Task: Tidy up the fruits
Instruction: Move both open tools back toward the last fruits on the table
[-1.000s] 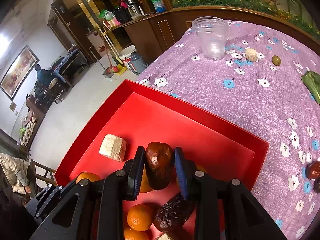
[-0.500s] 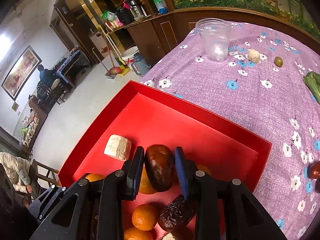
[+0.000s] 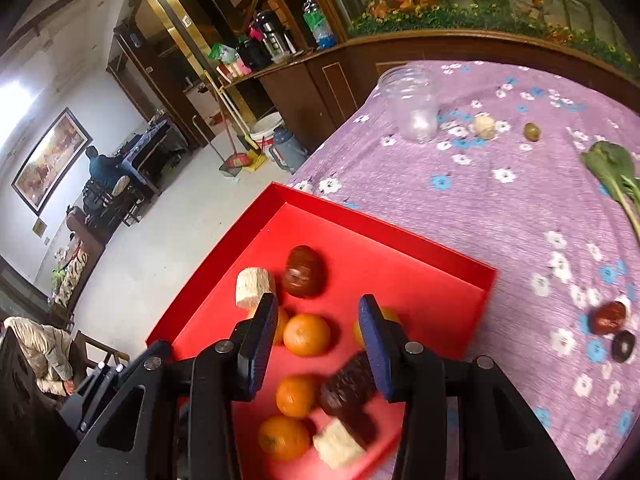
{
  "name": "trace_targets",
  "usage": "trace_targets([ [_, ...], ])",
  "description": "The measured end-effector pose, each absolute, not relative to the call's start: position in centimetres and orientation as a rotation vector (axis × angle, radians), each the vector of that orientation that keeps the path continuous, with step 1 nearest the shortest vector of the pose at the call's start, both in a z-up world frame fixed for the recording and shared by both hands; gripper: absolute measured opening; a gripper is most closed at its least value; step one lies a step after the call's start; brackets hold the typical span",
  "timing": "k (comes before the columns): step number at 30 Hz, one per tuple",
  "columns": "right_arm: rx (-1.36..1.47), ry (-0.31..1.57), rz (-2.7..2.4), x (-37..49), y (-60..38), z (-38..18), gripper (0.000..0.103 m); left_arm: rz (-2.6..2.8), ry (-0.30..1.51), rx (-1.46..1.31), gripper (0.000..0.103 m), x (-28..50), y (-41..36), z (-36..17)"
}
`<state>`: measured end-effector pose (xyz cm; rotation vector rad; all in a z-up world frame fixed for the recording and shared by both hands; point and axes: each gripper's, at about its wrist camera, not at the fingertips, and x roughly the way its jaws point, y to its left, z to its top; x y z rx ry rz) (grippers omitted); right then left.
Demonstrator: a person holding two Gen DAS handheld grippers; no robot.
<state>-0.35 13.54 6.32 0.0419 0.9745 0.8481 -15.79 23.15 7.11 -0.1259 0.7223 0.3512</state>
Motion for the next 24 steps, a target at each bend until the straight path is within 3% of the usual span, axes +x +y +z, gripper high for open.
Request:
trace_targets([
  [14, 0.134, 0.874, 0.683, -1.7, -2.2, 8.3, 0.053, 0.234, 0.672, -0.089, 0.069, -17.7, 16.8, 10.9],
  [24, 0.27, 0.846, 0.476, -0.2, -15.1, 7.4, 0.057, 0.075, 0.75, -0.157, 0.072, -15.9, 12.8, 9.9],
])
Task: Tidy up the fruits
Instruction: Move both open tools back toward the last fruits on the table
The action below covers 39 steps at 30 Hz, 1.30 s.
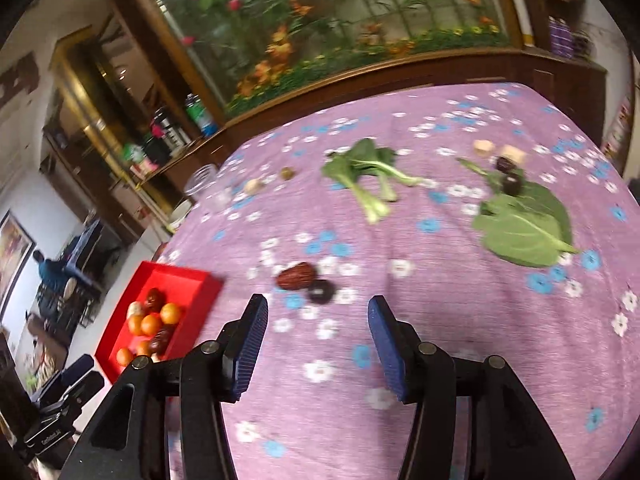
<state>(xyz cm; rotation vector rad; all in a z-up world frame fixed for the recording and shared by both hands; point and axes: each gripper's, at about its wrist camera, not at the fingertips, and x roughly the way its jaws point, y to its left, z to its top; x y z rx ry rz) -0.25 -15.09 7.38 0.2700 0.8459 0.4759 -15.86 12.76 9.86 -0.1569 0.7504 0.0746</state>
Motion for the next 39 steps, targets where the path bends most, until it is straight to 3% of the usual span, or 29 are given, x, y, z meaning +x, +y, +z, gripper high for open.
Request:
trace_targets([
  [16, 0.248, 0.922, 0.567, 1.3, -13.2, 2.8, 0.057, 0.135, 0.806, 0.069, 0.072, -12.3, 8.1, 7.8],
  [39, 0.183, 0.924, 0.555, 4.3, -11.2, 2.1, 0.057, 0.121, 0.835, 0.2, 0.072, -5.7, 6.9, 6.4],
])
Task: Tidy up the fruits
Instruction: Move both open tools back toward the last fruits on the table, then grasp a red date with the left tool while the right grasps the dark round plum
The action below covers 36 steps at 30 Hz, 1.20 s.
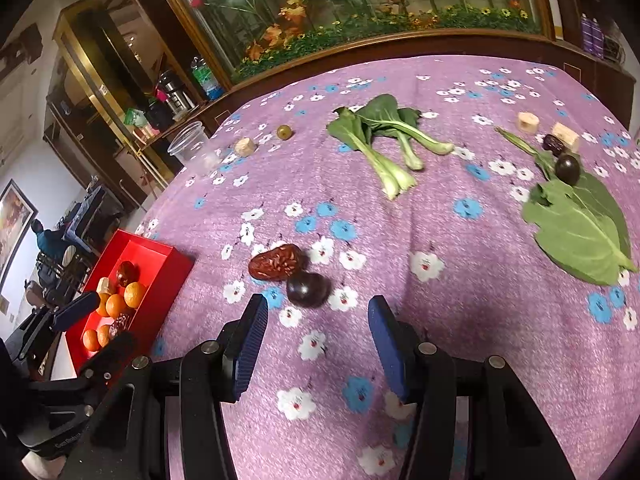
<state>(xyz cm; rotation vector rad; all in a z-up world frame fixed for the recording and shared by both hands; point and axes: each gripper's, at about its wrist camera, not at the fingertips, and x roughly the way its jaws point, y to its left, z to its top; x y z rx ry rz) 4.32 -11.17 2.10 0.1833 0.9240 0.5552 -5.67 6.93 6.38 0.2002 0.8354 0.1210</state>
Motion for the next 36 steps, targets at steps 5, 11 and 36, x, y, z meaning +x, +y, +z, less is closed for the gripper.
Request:
trace_targets([
  [5, 0.165, 0.918, 0.563, 4.9, -10.2, 1.9, 0.057, 0.098, 0.855, 0.185, 0.072, -4.5, 7.4, 5.9],
  [11, 0.113, 0.909, 0.565, 5.4, -9.0, 1.4, 0.057, 0.023, 0.88, 0.061, 0.072, -1.8, 9.5, 6.7],
  [36, -0.071, 0.901, 0.466, 5.4, -9.3, 0.8, 0.028, -0.231, 0.938, 0.171, 0.07, 5.6, 4.3, 2.6],
])
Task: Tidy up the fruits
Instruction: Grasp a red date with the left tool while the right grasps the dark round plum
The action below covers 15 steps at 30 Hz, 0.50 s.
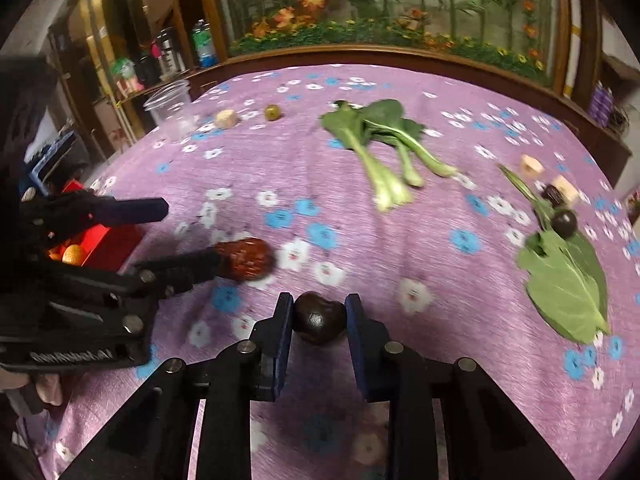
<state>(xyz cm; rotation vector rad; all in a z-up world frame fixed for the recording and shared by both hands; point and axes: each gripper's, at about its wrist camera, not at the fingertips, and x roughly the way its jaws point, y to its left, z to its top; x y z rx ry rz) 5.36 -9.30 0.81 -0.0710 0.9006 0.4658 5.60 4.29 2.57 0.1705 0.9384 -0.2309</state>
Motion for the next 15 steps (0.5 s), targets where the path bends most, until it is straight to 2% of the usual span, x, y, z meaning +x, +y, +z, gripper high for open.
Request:
trace_targets([
  [1, -0.057, 0.912, 0.468, 5.6, -9.7, 0.7, 0.029, -0.242, 0.941, 0.186, 0.067, 5.8, 3.9, 2.3],
  [3, -0.027, 0.936, 0.477, 6.0, -10.5, 0.4, 0.029, -0.281, 0.962, 0.194, 0.048, 6.4, 3.3, 1.7],
  [5, 0.015, 0.949, 0.496, 6.4, -11.1, 0.2, 0.029, -0.291, 0.983, 0.213, 0.035, 6.9, 2.9, 1.1],
  [11, -0.031, 0.943, 0.493, 6.0, -10.3, 0.2, 0.031, -0.281, 0.969, 0.224, 0.035, 7.4, 2.3, 1.0],
  [13, -0.067, 0.936, 0.487, 5.7, -9.8, 0.2, 0.031, -0.272, 0.972, 0.224, 0.027, 7.3, 2.2, 1.0],
  [15, -0.095, 0.929, 0.481, 5.5, -9.5, 0.2, 0.031, -0.252, 0.973, 0.237, 0.026, 7.1, 1.9, 1.0],
])
